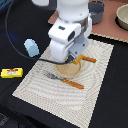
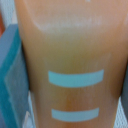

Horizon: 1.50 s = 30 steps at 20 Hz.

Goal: Place the bread, butter, and milk from the table onto the serving area.

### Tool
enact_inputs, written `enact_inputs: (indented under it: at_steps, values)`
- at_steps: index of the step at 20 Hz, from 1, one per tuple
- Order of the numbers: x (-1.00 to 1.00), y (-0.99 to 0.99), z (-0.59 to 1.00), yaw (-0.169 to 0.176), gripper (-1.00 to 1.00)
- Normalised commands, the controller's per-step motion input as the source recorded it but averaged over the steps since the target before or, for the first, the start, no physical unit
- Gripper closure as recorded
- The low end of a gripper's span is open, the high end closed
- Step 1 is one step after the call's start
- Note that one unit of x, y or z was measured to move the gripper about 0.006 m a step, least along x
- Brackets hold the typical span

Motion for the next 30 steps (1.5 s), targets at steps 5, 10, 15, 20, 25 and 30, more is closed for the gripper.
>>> enact_inputs:
  at_steps: [5,10,15,20,25,30]
  values:
    - [0.37,-0.01,-0.11,0.0,1.0]
    - [0.33,-0.02,-0.03,0.0,-1.0]
    - [0.14,-0.04,0.0,0.0,-1.0]
    - [-0.05,-0.06,0.31,0.013,-1.0]
    - [-0.91,-0.18,0.31,0.005,-1.0]
    - [-0.38,-0.22,0.41,-0.177,-1.0]
